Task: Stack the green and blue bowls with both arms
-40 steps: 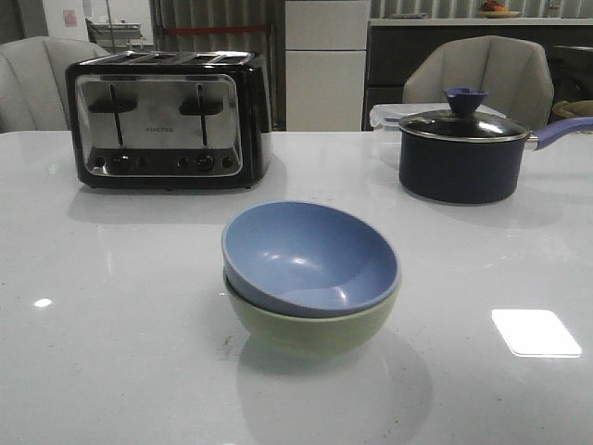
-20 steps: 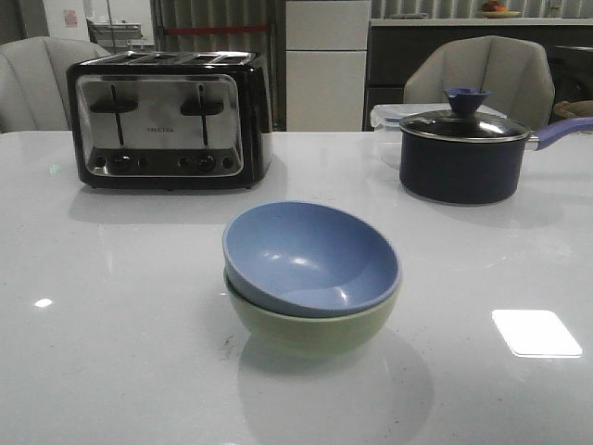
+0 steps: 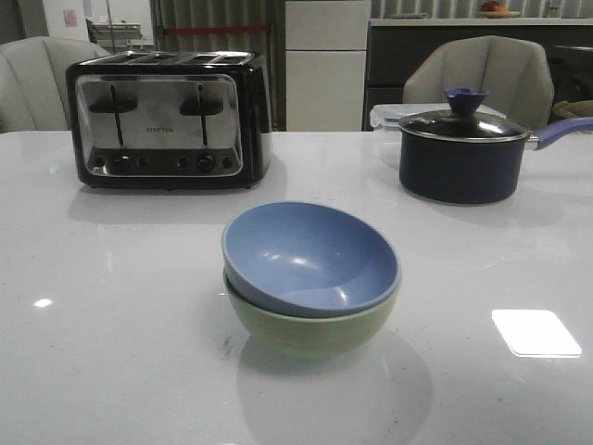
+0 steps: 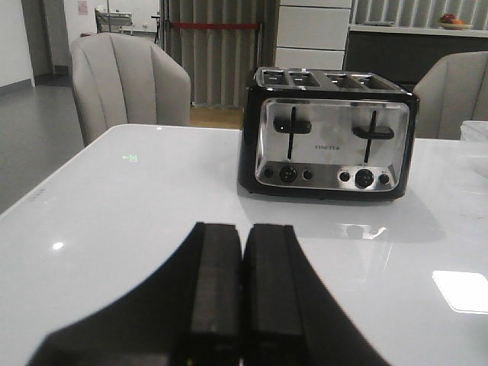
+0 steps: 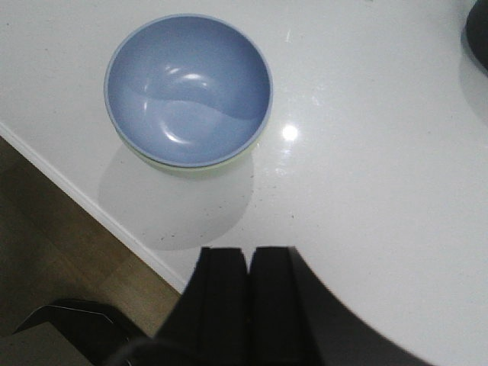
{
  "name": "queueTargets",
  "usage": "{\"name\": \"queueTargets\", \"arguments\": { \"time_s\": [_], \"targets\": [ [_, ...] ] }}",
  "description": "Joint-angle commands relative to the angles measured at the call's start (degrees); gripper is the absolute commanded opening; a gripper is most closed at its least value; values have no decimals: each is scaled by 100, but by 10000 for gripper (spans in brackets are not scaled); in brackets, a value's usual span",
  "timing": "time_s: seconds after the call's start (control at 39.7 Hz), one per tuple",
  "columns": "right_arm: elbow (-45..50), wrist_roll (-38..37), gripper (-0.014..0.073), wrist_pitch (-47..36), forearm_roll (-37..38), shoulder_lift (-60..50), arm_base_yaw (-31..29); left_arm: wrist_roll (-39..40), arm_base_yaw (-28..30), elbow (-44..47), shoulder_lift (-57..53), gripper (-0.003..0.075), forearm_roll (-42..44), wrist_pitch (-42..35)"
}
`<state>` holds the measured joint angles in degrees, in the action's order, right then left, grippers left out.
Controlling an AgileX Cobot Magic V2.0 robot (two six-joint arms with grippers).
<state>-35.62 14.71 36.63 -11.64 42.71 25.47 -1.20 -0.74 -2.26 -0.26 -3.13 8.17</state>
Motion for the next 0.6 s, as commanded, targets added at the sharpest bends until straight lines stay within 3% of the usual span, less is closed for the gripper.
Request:
{"name": "queueTargets", "arguments": {
  "time_s": [0.0, 0.13, 0.58],
  "targets": [
    [-152, 35, 57, -338, -33, -40, 2, 64, 4, 76, -119, 93, -60, -940],
    [-152, 35, 57, -334, -33, -40, 2, 64, -18, 274, -119, 93, -38, -1231],
    [-152, 35, 57, -338, -33, -40, 2, 64, -200, 274, -119, 93, 251, -1212]
  ]
}}
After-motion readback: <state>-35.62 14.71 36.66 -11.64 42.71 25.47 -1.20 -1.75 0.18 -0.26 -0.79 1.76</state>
